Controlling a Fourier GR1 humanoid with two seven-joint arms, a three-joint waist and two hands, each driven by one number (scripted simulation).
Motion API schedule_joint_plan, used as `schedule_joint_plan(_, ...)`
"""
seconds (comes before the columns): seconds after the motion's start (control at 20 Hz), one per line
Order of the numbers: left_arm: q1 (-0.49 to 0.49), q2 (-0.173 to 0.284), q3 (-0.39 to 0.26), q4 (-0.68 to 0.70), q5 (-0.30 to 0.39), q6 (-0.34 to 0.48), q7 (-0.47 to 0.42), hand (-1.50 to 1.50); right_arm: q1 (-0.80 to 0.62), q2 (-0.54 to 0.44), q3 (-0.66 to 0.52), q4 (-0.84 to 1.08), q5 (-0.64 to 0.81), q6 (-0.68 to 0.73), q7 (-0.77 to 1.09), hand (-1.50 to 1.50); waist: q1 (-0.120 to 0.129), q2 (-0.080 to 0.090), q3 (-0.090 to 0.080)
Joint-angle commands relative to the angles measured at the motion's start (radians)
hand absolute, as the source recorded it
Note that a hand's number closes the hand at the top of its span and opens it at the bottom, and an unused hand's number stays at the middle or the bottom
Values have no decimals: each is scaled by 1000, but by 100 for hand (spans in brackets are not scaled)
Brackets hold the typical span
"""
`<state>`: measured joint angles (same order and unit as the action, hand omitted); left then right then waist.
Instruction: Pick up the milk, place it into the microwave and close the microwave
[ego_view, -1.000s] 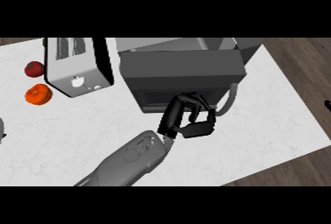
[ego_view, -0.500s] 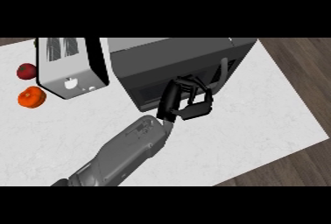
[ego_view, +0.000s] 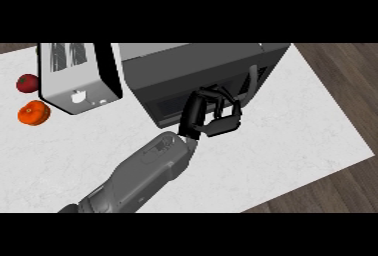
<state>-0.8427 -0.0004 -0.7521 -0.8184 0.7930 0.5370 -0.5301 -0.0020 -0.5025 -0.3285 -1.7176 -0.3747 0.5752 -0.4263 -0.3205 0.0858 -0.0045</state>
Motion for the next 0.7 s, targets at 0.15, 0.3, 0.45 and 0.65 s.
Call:
schedule_joint_plan(0.15, -80, 0, 43, 66, 51, -22, -38, 150, -40, -44, -31, 28, -25, 7, 19, -150, -8, 17, 0)
schedule_joint_plan(0.3, -92, 0, 39, 72, 69, -23, -49, 150, -59, -69, -55, 47, -37, 6, 29, -150, -3, 12, 1)
schedule_joint_plan(0.45, -99, 0, 36, 78, 84, -22, -63, 150, -64, -72, -60, 65, -39, 5, 28, -150, -10, 18, 3)
schedule_joint_plan(0.65, -97, 0, 21, 87, 101, -26, -86, 150, -89, -102, -78, 77, -39, 10, 30, -150, -10, 19, 3)
